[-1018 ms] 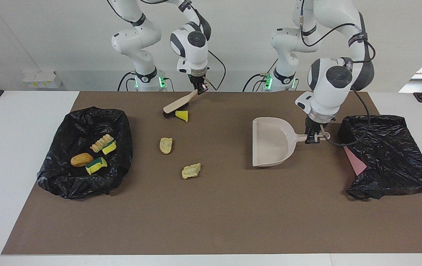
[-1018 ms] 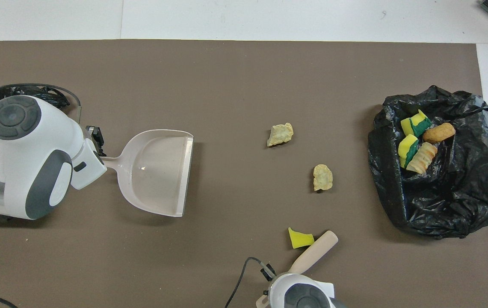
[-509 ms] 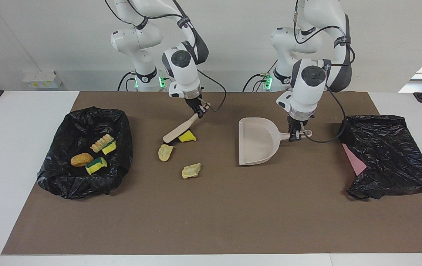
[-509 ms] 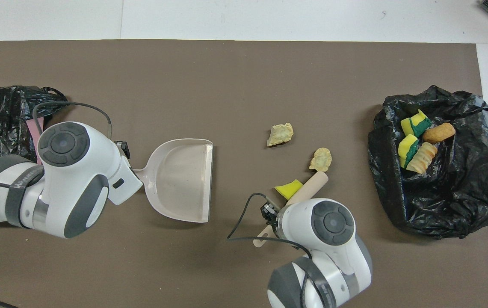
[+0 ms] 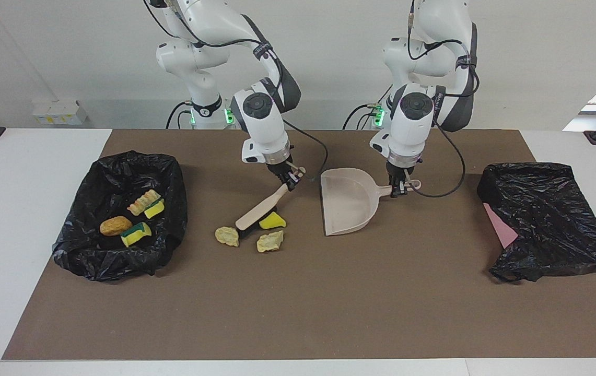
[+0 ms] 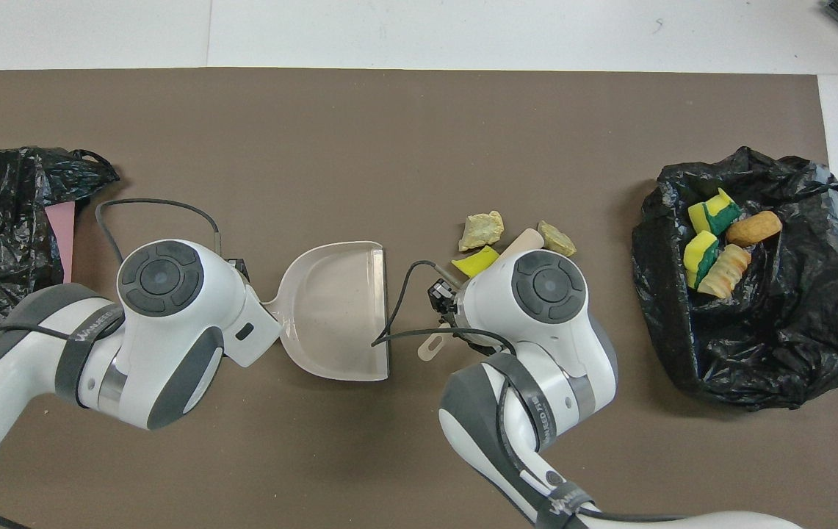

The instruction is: Sweep and dump trash in bin

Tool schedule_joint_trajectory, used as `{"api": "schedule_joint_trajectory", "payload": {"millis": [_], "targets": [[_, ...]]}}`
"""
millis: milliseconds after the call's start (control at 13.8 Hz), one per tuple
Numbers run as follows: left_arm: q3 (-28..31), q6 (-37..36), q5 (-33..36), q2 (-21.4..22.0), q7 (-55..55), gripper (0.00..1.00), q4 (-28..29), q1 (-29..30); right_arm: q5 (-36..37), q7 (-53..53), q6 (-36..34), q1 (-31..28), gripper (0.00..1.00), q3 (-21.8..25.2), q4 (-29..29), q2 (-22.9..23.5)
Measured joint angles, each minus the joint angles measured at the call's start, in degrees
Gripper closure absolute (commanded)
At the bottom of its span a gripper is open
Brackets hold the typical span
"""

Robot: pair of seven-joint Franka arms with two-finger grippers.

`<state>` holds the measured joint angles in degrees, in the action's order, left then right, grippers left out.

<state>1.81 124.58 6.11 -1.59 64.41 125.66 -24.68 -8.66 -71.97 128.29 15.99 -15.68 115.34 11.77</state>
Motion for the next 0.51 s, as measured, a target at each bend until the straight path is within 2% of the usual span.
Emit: {"api": "schedule_joint_trajectory", "payload": {"millis": [145, 363, 509], "targets": [[0.1, 0.0, 0.0, 0.0, -1.7, 1.00, 0.0, 0.0, 1.5, 2.0, -5.1, -0.8, 1.00, 0.0, -3.8, 0.3], [0.1, 0.0, 0.0, 0.1, -5.1, 1.00, 0.1, 0.0, 3.5, 13.9, -14.8, -4.5, 1.00, 0.1, -7.5, 0.1], [0.1, -0.1, 0.0, 0.1, -8.8, 1.00, 0.1, 0.0, 5.8, 21.7, -20.1, -7.4, 1.00, 0.2, -8.0, -0.9]]}}
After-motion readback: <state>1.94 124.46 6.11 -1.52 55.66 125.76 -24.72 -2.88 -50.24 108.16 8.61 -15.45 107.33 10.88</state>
